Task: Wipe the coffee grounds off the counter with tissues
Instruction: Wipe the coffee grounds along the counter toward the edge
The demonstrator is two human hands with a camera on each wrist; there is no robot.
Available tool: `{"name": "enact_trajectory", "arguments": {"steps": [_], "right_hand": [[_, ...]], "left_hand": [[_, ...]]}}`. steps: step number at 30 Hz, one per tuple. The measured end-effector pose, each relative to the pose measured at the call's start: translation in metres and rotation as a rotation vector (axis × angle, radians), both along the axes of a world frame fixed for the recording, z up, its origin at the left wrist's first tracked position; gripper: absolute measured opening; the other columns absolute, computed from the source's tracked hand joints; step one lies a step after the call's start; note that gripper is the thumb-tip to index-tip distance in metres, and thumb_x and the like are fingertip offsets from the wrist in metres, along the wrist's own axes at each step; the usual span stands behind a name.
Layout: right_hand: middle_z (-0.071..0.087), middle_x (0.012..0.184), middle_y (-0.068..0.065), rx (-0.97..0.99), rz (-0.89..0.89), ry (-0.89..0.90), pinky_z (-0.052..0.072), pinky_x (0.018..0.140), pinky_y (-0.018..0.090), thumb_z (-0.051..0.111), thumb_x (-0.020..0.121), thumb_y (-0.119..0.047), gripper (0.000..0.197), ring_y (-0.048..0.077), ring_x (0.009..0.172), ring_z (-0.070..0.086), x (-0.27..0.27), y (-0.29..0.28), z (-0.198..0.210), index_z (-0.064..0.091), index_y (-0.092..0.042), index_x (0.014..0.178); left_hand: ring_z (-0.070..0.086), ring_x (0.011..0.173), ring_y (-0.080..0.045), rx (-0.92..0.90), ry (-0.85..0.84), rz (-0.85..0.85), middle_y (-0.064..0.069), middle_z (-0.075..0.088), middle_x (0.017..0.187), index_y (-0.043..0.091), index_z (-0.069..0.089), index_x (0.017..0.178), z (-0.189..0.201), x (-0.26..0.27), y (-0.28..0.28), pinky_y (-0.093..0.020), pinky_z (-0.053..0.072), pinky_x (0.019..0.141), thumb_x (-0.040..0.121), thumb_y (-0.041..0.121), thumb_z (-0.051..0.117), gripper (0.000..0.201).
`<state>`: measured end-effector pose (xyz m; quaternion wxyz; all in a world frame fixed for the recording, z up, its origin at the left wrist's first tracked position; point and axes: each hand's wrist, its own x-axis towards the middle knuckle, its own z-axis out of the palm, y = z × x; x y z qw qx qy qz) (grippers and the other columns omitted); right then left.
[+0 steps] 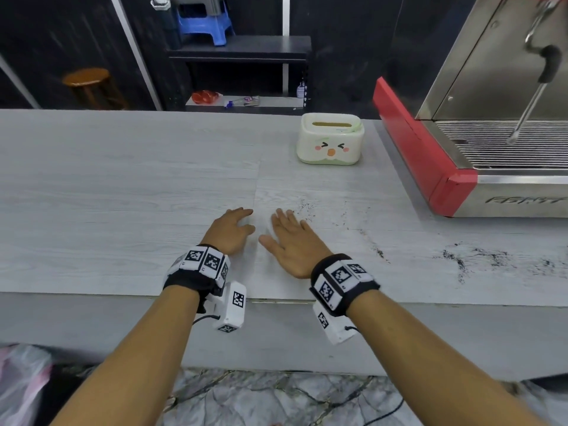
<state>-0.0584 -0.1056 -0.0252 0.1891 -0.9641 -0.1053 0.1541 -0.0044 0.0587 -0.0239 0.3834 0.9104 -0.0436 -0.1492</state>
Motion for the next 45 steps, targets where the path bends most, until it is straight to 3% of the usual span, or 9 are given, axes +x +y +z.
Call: {"name": "enact_trajectory", "arguments": {"steps": [8,21,25,30,35,45], "right_hand": [[-0.016,0.159,0.002,-0.119,0.097,0.105,-0.006,0.119,0.038,0.014,0.096,-0.059,0.073,0.017,0.146,-0.014,0.017,0.012,-0.018,-0.006,-0.016,0.152],[-0.017,0.159,0.002,-0.135,-0.112,0.173,-0.003,0.120,0.038,0.014,0.097,-0.057,0.072,0.017,0.146,-0.014,0.005,-0.070,-0.007,-0.008,-0.016,0.151],[-0.016,0.159,0.002,-0.094,-0.122,0.147,-0.002,0.120,0.037,0.013,0.097,-0.059,0.074,0.016,0.147,-0.012,0.009,-0.056,0.006,-0.006,-0.013,0.151],[-0.013,0.160,0.001,-0.061,0.003,0.091,-0.003,0.119,0.036,0.012,0.096,-0.060,0.074,0.015,0.147,-0.011,0.032,-0.005,0.016,-0.002,-0.013,0.152],[-0.009,0.160,0.002,-0.013,0.062,0.175,-0.004,0.119,0.039,0.010,0.097,-0.059,0.071,0.018,0.147,-0.010,0.051,0.027,0.006,0.000,-0.015,0.152],[-0.023,0.157,-0.001,-0.146,0.014,0.157,-0.010,0.118,0.038,0.010,0.096,-0.059,0.070,0.015,0.145,-0.021,0.052,-0.023,-0.014,-0.011,-0.020,0.151]], "left_hand": [[0.001,0.147,-0.018,0.150,0.046,-0.091,-0.001,0.011,0.159,0.023,0.036,0.143,-0.002,0.006,0.003,-0.039,0.003,0.119,0.093,0.028,0.050,0.052],[-0.002,0.147,-0.018,0.128,0.066,-0.095,0.000,0.009,0.159,0.023,0.033,0.144,-0.001,0.006,-0.001,-0.042,0.002,0.120,0.093,0.029,0.051,0.055],[-0.003,0.147,-0.019,0.145,0.070,-0.139,-0.001,0.007,0.159,0.023,0.026,0.147,0.001,0.014,-0.007,-0.043,0.001,0.119,0.093,0.026,0.051,0.060],[-0.004,0.147,-0.022,0.269,0.063,-0.156,-0.002,0.003,0.160,0.023,0.020,0.148,0.001,0.033,-0.004,-0.044,0.002,0.119,0.093,0.022,0.048,0.062],[-0.004,0.147,-0.022,0.306,0.018,-0.224,-0.003,0.001,0.160,0.024,0.020,0.148,-0.007,0.040,0.006,-0.043,-0.001,0.118,0.096,0.016,0.041,0.056],[-0.008,0.147,-0.019,0.303,0.035,-0.222,-0.001,-0.001,0.160,0.030,0.022,0.147,-0.012,0.045,0.006,-0.043,-0.004,0.118,0.091,0.028,0.051,0.063]]}}
